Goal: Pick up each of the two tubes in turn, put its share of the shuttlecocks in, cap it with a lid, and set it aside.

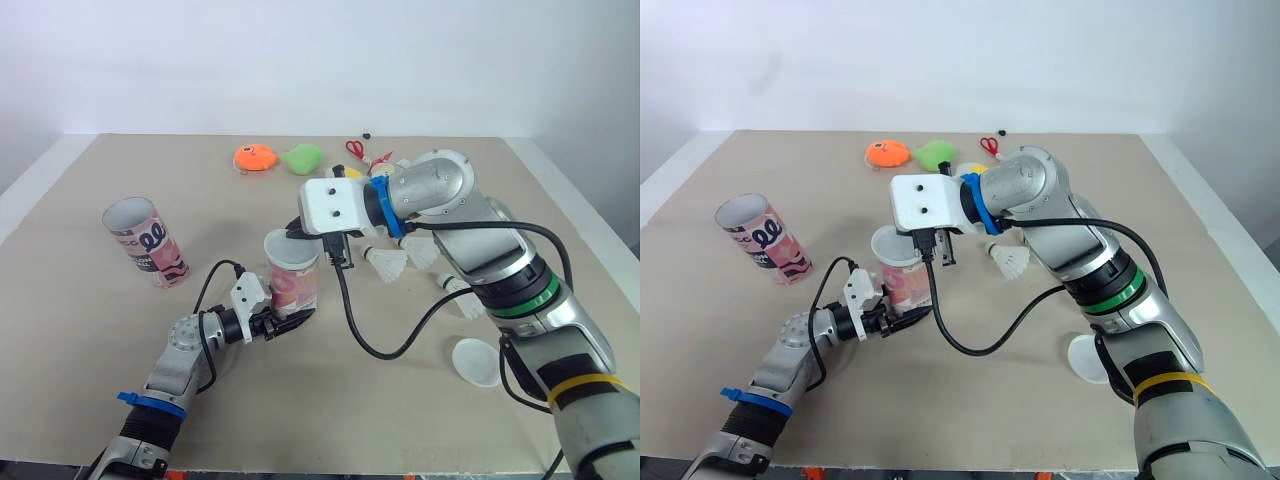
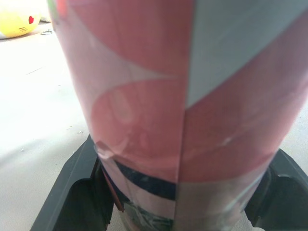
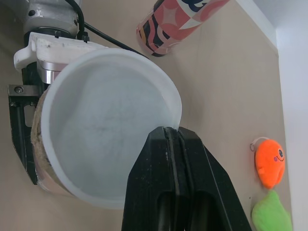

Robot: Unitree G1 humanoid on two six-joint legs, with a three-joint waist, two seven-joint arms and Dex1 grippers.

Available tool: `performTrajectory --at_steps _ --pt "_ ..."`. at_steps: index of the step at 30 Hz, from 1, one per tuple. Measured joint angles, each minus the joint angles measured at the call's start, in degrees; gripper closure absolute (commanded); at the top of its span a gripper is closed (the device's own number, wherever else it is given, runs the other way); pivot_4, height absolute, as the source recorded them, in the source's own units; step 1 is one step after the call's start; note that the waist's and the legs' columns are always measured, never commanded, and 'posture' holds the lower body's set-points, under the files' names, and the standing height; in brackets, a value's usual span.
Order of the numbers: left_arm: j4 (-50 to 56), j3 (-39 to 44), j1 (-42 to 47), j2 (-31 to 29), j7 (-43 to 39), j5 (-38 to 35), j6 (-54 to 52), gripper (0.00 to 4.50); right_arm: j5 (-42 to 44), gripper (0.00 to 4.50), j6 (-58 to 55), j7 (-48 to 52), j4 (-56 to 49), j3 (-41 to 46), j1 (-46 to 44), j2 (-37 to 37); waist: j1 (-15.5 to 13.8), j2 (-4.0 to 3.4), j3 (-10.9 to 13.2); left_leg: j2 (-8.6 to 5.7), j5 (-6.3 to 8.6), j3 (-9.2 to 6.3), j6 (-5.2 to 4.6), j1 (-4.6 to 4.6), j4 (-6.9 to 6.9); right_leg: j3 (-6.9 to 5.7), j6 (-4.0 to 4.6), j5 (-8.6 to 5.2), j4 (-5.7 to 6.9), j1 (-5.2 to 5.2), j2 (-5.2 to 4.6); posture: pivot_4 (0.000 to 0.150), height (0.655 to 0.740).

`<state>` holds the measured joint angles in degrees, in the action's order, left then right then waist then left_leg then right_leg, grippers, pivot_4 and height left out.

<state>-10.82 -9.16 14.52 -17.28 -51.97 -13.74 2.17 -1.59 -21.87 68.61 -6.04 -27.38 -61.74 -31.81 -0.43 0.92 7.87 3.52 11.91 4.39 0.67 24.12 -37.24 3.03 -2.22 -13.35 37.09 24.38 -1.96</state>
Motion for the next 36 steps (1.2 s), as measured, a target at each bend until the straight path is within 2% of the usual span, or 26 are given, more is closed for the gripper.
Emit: performTrajectory --at_steps 36 --pt "-0.7 -1.1 0.3 0.0 -0.1 0.0 -0.2 1.59 -12.0 4.43 14.2 1.4 -1.6 -1.7 2.8 -1.1 0.0 0.4 -0.6 -0.42 -0.03 -0.04 -0.07 -0.33 0.67 -0.03 -0.06 -0.2 -0.2 -0.09 -0.67 0.15 0.74"
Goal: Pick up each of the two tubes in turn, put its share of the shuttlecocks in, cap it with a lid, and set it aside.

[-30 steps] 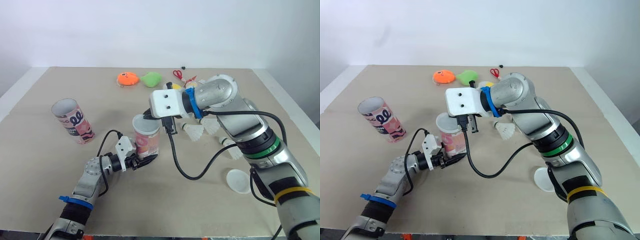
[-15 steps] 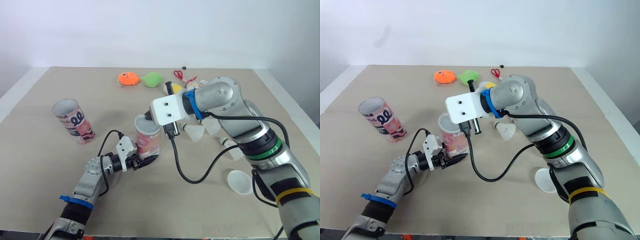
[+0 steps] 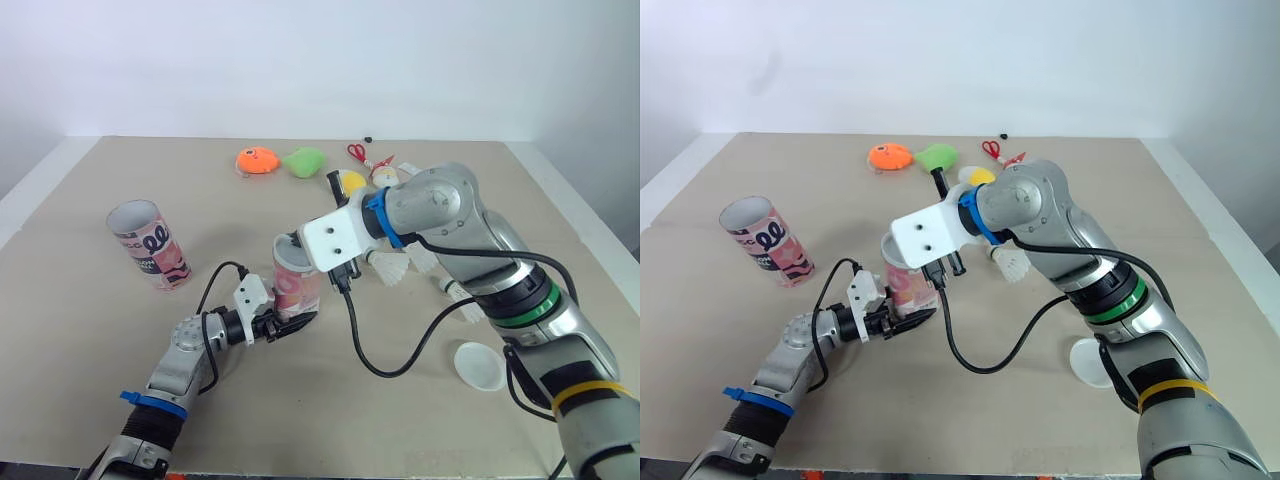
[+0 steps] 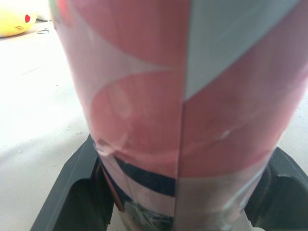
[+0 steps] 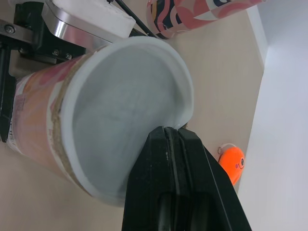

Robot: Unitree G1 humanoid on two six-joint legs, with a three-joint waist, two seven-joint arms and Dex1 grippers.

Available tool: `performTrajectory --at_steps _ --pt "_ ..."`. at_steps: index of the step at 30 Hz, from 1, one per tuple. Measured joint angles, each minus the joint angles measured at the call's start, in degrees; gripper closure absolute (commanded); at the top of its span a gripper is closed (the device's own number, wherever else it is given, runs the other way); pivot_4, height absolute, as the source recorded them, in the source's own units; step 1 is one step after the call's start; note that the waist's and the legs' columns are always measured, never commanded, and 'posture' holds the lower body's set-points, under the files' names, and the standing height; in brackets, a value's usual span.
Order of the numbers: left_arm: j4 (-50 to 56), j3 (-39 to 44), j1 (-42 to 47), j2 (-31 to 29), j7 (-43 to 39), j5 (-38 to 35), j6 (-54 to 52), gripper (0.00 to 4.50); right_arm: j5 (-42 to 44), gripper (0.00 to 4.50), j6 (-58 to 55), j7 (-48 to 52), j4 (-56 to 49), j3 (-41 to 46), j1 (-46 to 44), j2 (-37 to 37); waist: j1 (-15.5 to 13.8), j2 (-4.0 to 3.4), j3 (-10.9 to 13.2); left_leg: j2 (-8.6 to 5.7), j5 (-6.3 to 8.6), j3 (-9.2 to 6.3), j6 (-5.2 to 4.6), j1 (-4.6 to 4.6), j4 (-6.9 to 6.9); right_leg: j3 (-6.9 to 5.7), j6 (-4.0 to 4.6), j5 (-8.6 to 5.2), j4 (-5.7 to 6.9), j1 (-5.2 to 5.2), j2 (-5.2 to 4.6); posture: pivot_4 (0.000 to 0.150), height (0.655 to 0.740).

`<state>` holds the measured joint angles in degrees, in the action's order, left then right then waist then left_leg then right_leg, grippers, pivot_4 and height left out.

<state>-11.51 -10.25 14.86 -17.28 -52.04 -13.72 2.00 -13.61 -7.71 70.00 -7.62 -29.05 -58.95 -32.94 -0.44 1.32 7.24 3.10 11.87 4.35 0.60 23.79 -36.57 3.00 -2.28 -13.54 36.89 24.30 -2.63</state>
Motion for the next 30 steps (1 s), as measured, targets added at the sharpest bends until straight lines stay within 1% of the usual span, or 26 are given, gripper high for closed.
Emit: performTrajectory --at_steps 5,14,25,29,30 --pt "0.0 0.0 0.0 0.0 0.0 0.0 0.0 1.59 0.1 4.43 -1.6 0.2 -0.2 0.6 0.4 0.7 0.0 0.03 0.0 0.0 0.0 0.01 0.0 -0.03 0.04 -0.02 -0.03 -0.02 0.0 0.0 -0.06 0.15 0.74" --pt "0.0 0.1 0.0 -0.1 -0.4 -0.1 0.0 1.59 4.8 4.43 -9.6 2.2 0.4 3.0 -0.4 2.4 0.0 0.04 0.0 0.01 0.0 0.01 0.01 -0.03 0.11 -0.14 0.07 0.01 -0.01 0.03 -0.15 0.15 0.74" --pt "0.3 0.1 -0.1 -0.1 -0.6 -0.2 0.0 1.59 6.8 4.43 -12.6 2.3 0.6 3.5 -0.8 2.7 0.0 0.05 0.0 -0.03 0.01 -0.01 0.01 0.03 0.17 -0.21 0.09 -0.01 -0.07 0.06 -0.22 0.15 0.74" --pt "0.3 0.1 -0.1 -0.1 -0.7 -0.2 0.0 1.59 6.9 3.12 -13.1 2.1 0.6 3.8 -1.2 3.1 0.0 0.04 0.0 -0.03 0.01 -0.02 0.01 0.04 0.18 -0.24 0.07 -0.02 -0.08 0.07 -0.23 0.15 0.74" --pt "0.4 0.1 -0.1 -0.1 -0.7 -0.2 0.0 1.59 7.0 2.55 -13.1 2.1 0.6 4.0 -1.4 3.2 0.0 0.04 0.0 -0.03 0.01 -0.03 0.01 0.05 0.18 -0.26 0.06 -0.02 -0.09 0.07 -0.23 0.15 0.74"
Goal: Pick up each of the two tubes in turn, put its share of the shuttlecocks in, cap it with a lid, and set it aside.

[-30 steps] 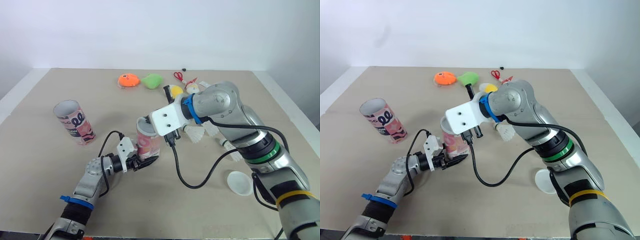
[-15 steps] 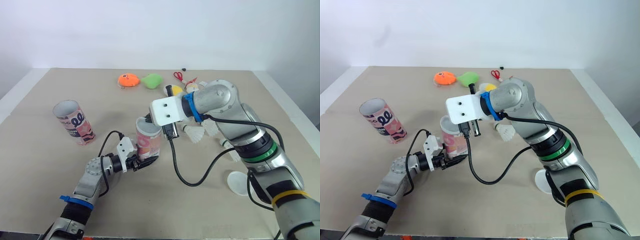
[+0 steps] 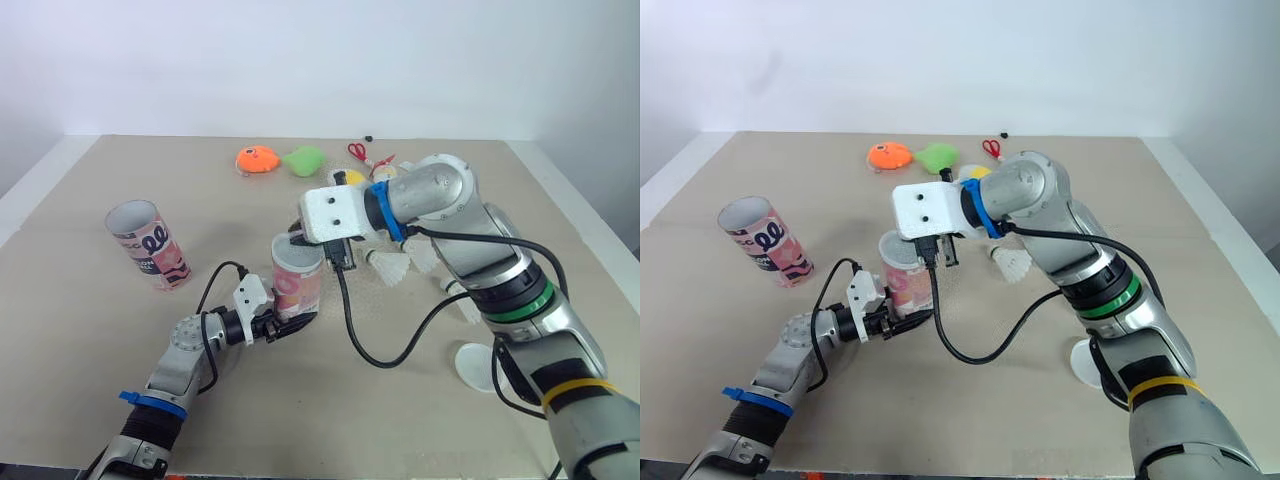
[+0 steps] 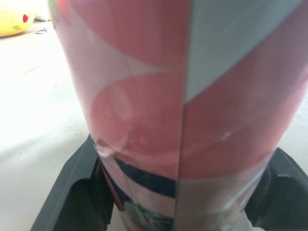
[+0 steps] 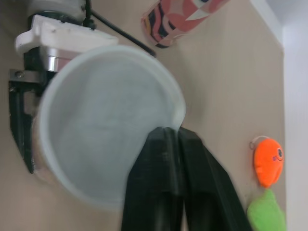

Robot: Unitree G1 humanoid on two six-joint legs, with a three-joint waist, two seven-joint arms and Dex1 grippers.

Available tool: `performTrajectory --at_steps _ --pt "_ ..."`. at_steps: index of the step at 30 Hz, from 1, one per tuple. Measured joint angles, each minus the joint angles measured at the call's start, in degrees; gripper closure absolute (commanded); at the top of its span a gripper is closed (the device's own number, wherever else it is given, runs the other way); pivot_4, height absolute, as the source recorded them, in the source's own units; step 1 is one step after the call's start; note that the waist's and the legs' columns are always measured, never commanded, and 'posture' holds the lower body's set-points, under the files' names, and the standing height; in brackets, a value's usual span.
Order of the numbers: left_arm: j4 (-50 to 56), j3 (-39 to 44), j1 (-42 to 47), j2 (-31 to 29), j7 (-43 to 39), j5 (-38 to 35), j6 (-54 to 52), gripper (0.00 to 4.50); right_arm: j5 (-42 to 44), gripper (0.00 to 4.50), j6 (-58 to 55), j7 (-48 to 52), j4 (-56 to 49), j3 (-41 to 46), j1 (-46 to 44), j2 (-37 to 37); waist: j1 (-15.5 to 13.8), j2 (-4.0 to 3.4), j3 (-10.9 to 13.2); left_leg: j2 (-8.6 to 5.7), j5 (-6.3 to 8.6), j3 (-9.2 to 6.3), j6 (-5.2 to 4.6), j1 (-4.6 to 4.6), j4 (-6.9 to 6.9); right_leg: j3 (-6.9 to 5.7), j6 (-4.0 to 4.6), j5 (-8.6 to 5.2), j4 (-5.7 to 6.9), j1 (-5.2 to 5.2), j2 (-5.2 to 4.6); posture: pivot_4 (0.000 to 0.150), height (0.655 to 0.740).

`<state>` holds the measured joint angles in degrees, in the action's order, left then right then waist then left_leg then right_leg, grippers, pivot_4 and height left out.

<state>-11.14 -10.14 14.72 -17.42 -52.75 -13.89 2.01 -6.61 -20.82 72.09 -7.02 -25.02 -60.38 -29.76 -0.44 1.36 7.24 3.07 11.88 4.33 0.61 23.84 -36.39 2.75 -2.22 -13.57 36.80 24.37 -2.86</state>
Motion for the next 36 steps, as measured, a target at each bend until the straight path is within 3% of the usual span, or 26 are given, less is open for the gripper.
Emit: performTrajectory --at_steps 6,14,17,20,21,23,24,25,26,36 --pt "0.0 -0.1 0.0 0.0 -0.2 0.0 0.0 1.59 0.3 0.05 -0.3 -0.8 0.0 1.1 -1.2 0.3 0.0 0.0 0.0 -0.02 0.01 0.0 0.0 0.01 0.04 -0.02 0.02 0.01 -0.05 0.0 -0.04 0.15 0.74" --pt "0.0 -0.1 0.2 0.0 -0.2 0.0 0.0 1.59 2.5 0.05 -1.5 -0.7 2.2 1.4 -2.9 1.0 0.0 0.01 0.0 -0.06 0.02 0.0 -0.03 0.05 0.06 -0.27 0.04 0.01 -0.07 0.03 -0.25 0.15 0.74" --pt "0.0 -0.2 0.3 0.1 -0.4 0.0 0.0 1.59 5.2 0.8 -2.1 0.1 2.6 2.4 -3.8 1.2 0.0 0.01 0.1 -0.1 0.01 -0.04 -0.03 0.17 0.06 -0.37 0.06 0.03 -0.07 0.08 -0.31 0.15 0.74" --pt "0.1 -0.3 0.4 0.1 -0.4 0.0 0.0 1.59 8.6 2.04 -3.2 1.8 2.4 3.4 -4.5 0.7 0.0 0.02 0.1 -0.14 0.02 -0.06 -0.06 0.23 0.06 -0.4 0.1 0.05 -0.08 0.1 -0.36 0.15 0.74" --pt "0.1 -0.3 0.4 0.1 -0.4 0.0 0.0 1.59 9.7 2.73 -3.6 2.8 2.0 3.6 -4.6 0.3 0.0 0.02 0.1 -0.16 0.03 -0.1 -0.07 0.24 0.06 -0.44 0.09 0.04 -0.09 0.09 -0.38 0.15 0.74" --pt "0.1 -0.3 0.4 0.1 -0.4 0.0 0.0 1.59 10.2 3.29 -3.9 3.2 1.7 3.5 -4.6 0.0 0.0 0.01 0.1 -0.16 0.03 -0.11 -0.07 0.25 0.06 -0.45 0.09 0.04 -0.09 0.1 -0.38 0.15 0.74" --pt "0.1 -0.3 0.4 0.1 -0.4 0.0 0.0 1.59 10.9 3.97 -4.4 4.2 1.2 3.4 -4.4 -0.9 0.0 0.02 0.1 -0.17 0.03 -0.15 -0.07 0.26 0.06 -0.49 0.08 0.03 -0.09 0.1 -0.39 0.15 0.74" --pt "0.1 -0.3 0.4 0.1 -0.4 0.0 0.0 1.59 10.9 4.28 -4.5 4.3 1.0 3.4 -4.3 -1.0 0.0 0.02 0.1 -0.17 0.03 -0.16 -0.07 0.27 0.06 -0.5 0.08 0.03 -0.09 0.1 -0.4 0.15 0.74" --pt "0.1 -0.3 0.4 0.1 -0.4 0.0 0.0 1.59 11.0 4.46 -4.6 4.5 0.7 3.2 -4.0 -1.4 0.0 0.02 0.1 -0.17 0.03 -0.16 -0.07 0.27 0.06 -0.5 0.08 0.03 -0.1 0.1 -0.4 0.15 0.74" --pt "0.1 -0.5 0.4 0.1 -0.2 0.0 0.0 1.59 8.3 4.46 -3.3 5.2 -1.8 -1.6 -0.7 -3.6 0.0 -0.03 0.1 -0.21 0.03 -0.45 -0.07 0.32 0.06 -0.79 0.06 -0.05 -0.12 0.02 -0.44 0.15 0.74"
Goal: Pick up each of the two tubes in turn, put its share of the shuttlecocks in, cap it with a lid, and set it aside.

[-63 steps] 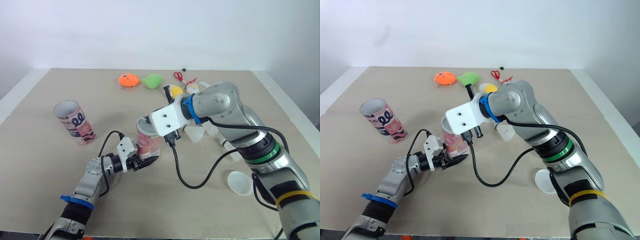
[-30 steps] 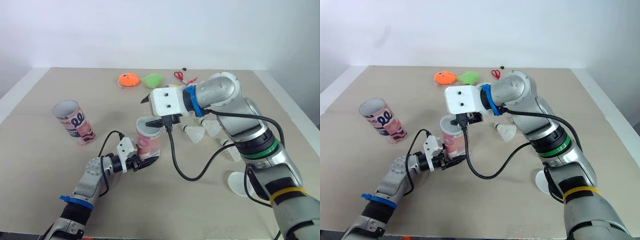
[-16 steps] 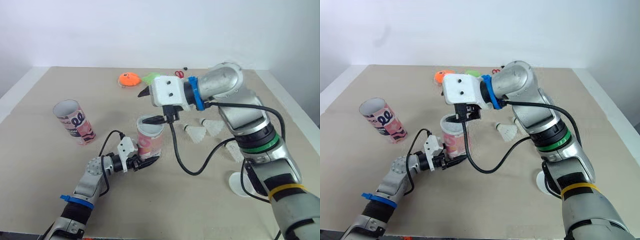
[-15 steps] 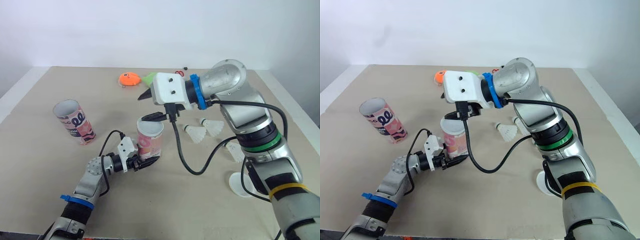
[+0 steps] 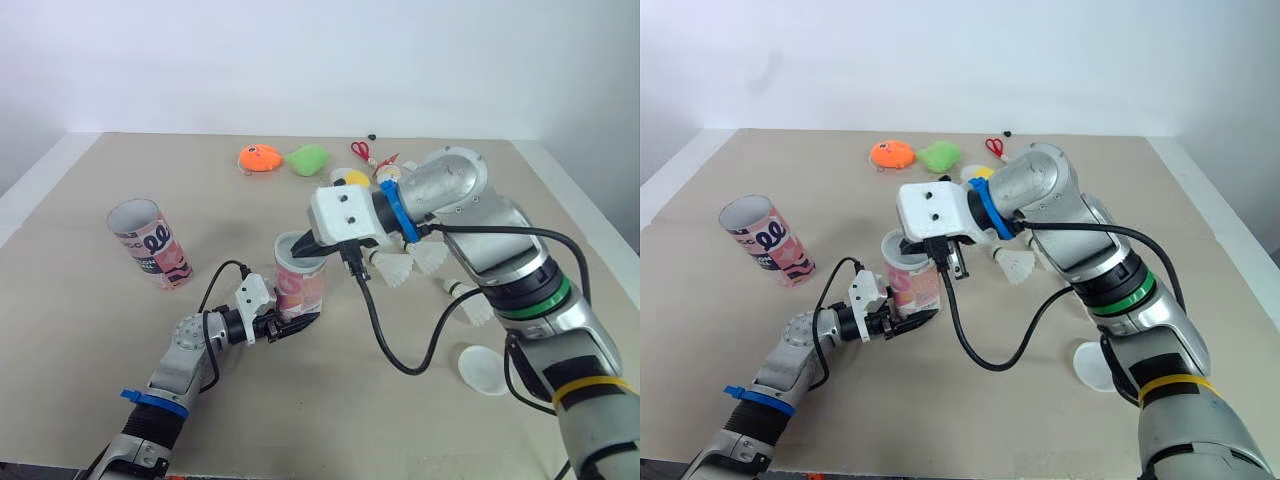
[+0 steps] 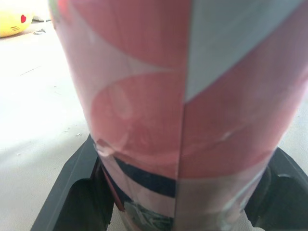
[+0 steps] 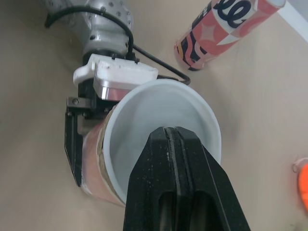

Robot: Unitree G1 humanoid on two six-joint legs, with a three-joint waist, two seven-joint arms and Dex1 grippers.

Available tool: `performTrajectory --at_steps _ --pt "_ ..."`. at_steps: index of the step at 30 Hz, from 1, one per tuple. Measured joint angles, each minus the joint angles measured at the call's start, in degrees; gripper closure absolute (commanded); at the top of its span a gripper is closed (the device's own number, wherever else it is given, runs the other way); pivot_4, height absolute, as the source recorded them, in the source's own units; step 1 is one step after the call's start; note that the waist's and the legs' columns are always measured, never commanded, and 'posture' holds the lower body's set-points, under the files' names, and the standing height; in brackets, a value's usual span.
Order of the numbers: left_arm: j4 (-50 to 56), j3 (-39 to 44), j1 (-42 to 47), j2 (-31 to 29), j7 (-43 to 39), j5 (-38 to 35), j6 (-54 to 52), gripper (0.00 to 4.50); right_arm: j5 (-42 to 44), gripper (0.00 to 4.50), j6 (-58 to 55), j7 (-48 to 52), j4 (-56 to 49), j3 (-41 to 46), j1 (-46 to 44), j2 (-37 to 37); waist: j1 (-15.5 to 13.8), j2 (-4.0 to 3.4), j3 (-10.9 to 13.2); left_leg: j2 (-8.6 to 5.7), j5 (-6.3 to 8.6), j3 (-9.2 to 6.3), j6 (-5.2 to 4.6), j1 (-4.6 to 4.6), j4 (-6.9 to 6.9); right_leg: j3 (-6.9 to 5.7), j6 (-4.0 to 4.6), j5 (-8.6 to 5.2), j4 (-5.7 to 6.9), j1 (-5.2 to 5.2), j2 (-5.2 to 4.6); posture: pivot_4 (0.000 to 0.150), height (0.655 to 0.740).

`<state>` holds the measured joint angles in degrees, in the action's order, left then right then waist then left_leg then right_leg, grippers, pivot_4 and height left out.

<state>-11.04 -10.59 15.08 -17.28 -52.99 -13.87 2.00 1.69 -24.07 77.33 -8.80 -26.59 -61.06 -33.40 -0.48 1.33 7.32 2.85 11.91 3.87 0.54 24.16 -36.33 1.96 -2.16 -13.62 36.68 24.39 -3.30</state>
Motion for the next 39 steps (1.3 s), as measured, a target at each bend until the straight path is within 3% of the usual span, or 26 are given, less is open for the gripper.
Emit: performTrajectory --at_steps 10,17,22,25,29,33,35,36,39 --pt "-0.5 -0.4 0.0 0.1 0.5 0.1 0.0 1.59 -5.3 4.46 3.5 0.0 -1.2 -2.1 0.9 -1.1 0.0 -0.1 -0.4 0.0 0.02 -0.21 0.03 -0.03 0.0 -0.45 -0.14 -0.19 -0.03 -0.14 -0.21 0.15 0.74" --pt "-0.7 -0.8 -0.3 0.3 0.6 0.2 0.0 1.59 -7.5 4.46 3.3 0.0 -3.8 -2.2 2.4 -1.2 0.0 -0.3 -0.9 0.01 0.07 -0.25 0.0 -0.11 0.04 -1.41 -0.14 -0.19 -0.32 -0.35 -0.84 0.15 0.74" --pt "-0.5 -0.8 -0.3 0.3 0.5 0.2 0.2 1.59 -1.9 4.46 -2.2 0.4 -3.2 2.0 4.3 0.6 0.0 -0.3 -1.0 0.04 0.14 -0.34 -0.03 -0.12 0.06 -1.99 0.02 -0.09 -0.48 -0.48 -1.1 0.15 0.74" --pt "0.6 -0.6 -0.4 0.3 0.5 0.0 0.1 1.59 9.5 4.46 -9.5 0.8 -1.8 9.4 7.8 3.7 -0.1 -0.27 -0.5 0.05 0.13 -0.53 -0.05 0.06 0.07 -2.18 0.23 0.03 -0.49 -0.45 -1.1 0.15 0.74" --pt "2.0 -0.5 -0.6 -0.1 0.1 -0.2 -0.5 1.59 20.0 3.13 -17.7 -2.7 -2.9 20.4 8.6 3.4 -0.2 -0.38 -0.1 0.02 0.13 -0.63 -0.06 0.22 0.08 -2.3 0.21 0.02 -0.52 -0.36 -1.1 0.15 0.74" --pt "3.0 -0.2 -0.7 -0.9 -0.5 -0.7 -2.1 0.07 28.8 1.3 -25.1 -6.7 -7.6 29.2 11.6 1.6 -0.2 -0.28 0.1 0.02 0.13 -0.87 -0.07 0.33 0.14 -2.52 0.25 -0.08 -0.55 -0.36 -1.05 0.15 0.74" --pt "3.6 -0.2 -0.7 -1.9 -1.6 -1.2 -2.7 0.0 32.1 0.35 -28.1 -8.2 -11.3 31.9 16.8 -1.5 -0.1 -0.21 0.2 0.02 0.16 -0.89 -0.06 0.41 0.18 -2.57 0.29 -0.15 -0.55 -0.52 -1.03 0.15 0.74" --pt "4.0 0.0 -0.8 -2.5 -2.3 -1.8 -3.2 0.0 33.1 0.07 -29.2 -9.1 -13.1 32.6 20.3 -3.1 -0.1 -0.2 0.2 0.02 0.17 -0.88 -0.06 0.44 0.22 -2.55 0.3 -0.17 -0.55 -0.48 -1.03 0.15 0.74" --pt "5.3 0.1 -1.0 -5.6 -4.5 -2.6 -4.7 0.0 33.2 0.07 -28.5 -12.4 -18.3 32.8 32.2 -4.8 0.4 -0.23 0.3 0.01 0.19 -0.83 -0.11 0.4 0.44 -2.44 0.35 -0.26 -0.55 -0.41 -0.74 0.15 0.74"
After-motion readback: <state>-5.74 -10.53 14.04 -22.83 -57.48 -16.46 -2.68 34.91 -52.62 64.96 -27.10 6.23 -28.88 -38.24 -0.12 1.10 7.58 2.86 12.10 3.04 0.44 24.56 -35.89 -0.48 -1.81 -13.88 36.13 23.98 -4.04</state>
